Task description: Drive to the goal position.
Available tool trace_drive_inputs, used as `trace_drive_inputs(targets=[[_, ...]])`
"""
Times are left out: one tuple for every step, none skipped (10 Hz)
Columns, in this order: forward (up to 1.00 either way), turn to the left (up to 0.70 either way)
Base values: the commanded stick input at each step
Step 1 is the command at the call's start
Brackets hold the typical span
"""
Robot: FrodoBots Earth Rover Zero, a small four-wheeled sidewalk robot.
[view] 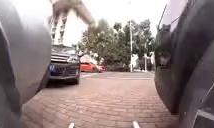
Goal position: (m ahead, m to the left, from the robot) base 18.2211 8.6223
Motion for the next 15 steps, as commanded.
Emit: trace_drive_inputs(targets=[[0.45,0.0],[0.45,0.0],[0.45,0.0],[0.45,0.0],[0.45,0.0],[0.45,0.0],[0.45,0.0],[0.45,0.0],[0.45,0.0],[0.45,0.0],[0.45,0.0],[0.45,0.0],[0.45,0.0],[0.45,0.0],[0.45,0.0]])
